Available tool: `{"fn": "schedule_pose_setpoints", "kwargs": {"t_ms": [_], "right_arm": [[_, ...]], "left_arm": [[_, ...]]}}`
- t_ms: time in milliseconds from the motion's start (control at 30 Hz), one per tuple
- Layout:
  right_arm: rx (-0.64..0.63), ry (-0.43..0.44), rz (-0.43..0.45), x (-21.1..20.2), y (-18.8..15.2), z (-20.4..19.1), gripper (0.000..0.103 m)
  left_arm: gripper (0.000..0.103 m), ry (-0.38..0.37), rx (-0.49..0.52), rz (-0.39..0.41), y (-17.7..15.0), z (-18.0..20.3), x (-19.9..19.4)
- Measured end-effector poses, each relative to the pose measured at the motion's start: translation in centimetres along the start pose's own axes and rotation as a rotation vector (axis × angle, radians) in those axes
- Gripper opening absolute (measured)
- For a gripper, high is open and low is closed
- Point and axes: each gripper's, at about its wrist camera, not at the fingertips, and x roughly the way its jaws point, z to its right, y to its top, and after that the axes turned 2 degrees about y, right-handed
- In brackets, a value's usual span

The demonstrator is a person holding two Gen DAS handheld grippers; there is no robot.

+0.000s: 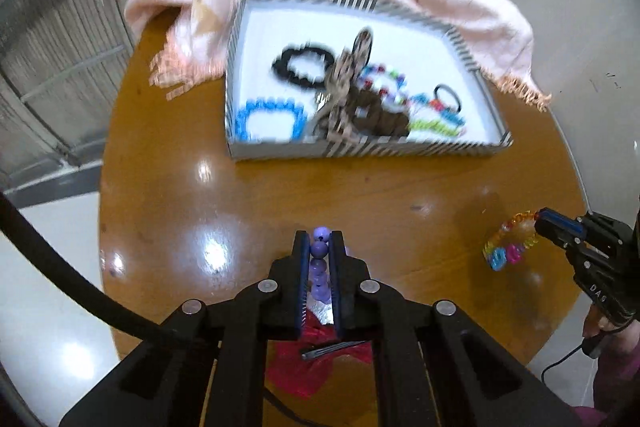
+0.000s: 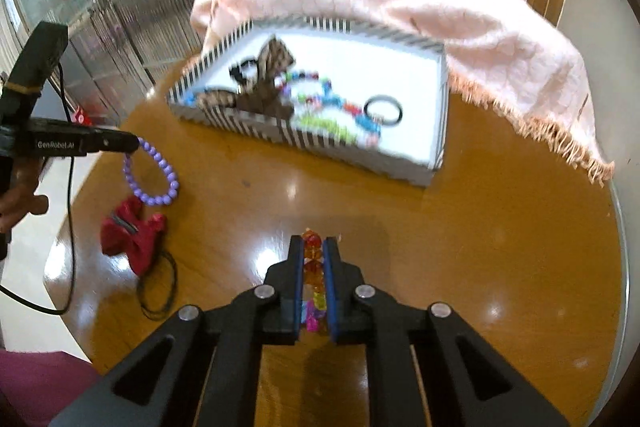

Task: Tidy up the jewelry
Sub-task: 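Grasp the purple bead bracelet with the left tool while the right tool grasps the orange bead bracelet, then carry both into the striped tray and open both tools to release them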

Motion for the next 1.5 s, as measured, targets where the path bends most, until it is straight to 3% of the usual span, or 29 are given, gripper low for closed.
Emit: {"fn": "schedule_pose_setpoints", "kwargs": {"t_ms": [267, 633, 1033, 1300, 1500], "right_arm": [[0.019, -0.021, 0.076, -2.5, 3.3, 1.2, 0.009], [0.018, -0.061, 0.128, -3.4, 7.6, 3.3, 0.009], [0.047, -0.035, 0.069, 0.8, 10.9, 5.4, 0.009], [0.064, 0.024, -0.003, 4.2, 11.5, 6.9, 0.009], [0.079, -0.045, -0.072, 7.9, 11.8, 9.9, 0.009]], "left_arm": [[0.0, 0.0, 0.028, 0.082, 3.3, 1.5, -3.0], [0.0, 0.003, 0.057, 0.123, 7.7, 4.8, -3.3], [0.0, 0.002, 0.072, 0.094, 13.3, 9.7, 1.1], [0.0, -0.067, 0.01, 0.033, 16.0, 11.4, 5.7], [0.0, 0.003, -0.042, -0.024, 16.6, 9.4, 9.7]]}}
